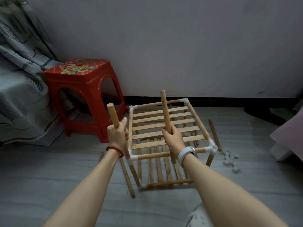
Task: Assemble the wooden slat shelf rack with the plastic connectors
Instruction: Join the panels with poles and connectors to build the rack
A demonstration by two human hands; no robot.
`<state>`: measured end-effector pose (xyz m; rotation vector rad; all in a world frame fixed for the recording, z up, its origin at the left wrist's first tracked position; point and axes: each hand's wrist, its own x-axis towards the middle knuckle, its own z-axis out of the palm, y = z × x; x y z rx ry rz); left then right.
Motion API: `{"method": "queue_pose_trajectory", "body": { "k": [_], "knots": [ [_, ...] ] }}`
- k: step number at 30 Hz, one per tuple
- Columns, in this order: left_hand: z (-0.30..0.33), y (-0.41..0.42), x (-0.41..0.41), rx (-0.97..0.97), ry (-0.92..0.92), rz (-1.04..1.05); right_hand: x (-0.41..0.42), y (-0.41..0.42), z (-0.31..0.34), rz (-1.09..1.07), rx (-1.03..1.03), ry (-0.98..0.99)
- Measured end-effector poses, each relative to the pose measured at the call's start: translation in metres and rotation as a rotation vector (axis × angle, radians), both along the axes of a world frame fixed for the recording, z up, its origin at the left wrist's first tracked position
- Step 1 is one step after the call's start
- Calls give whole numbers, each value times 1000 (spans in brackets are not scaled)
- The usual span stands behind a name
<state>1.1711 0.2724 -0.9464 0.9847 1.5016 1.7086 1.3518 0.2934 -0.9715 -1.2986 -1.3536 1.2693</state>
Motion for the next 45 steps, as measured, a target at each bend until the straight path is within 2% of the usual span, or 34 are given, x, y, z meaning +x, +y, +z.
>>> {"method": "queue_pose_trajectory", "body": {
  "k": [4, 9, 13, 15, 17, 19, 21, 22, 25, 28, 30, 36, 41, 45],
  "knots": [
    [2, -1, -11, -67, 39, -63, -1, -1, 1, 7, 18, -22],
    [0, -7, 30, -170, 359, -74, 8, -9, 20, -22, 110, -45],
    [-32, -29, 41, -302, 528, 157, 43, -8, 36, -77, 78, -12],
    [-43, -44, 45, -242, 597, 319, 67, -9, 36, -131, 90, -56],
    [-51, -55, 51, -113, 709, 382, 91, -13, 34, -207, 100, -65],
    [-57, -59, 61, 10, 848, 315, 110, -15, 32, -299, 110, -29],
    [-62, -57, 75, 86, 1028, 114, 126, -17, 30, -426, 128, -17],
    [-64, -54, 85, 56, 1122, -30, 133, -18, 31, -507, 133, 12],
    [-73, -42, 114, -263, 1275, -387, 151, -18, 34, -717, 126, 196],
    [-81, -26, 139, -481, 1356, -560, 164, -13, 33, -766, 128, 349],
    [-85, -18, 148, -522, 1386, -586, 168, -9, 28, -728, 143, 326],
    [-90, -13, 154, -521, 1432, -499, 169, 2, 14, -589, 199, 179],
    [-89, -3, 148, -563, 1508, -542, 181, 5, 12, -517, 200, 253],
    [-87, 1, 144, -547, 1510, -557, 159, 5, 0, -452, 326, 98]
  ]
}}
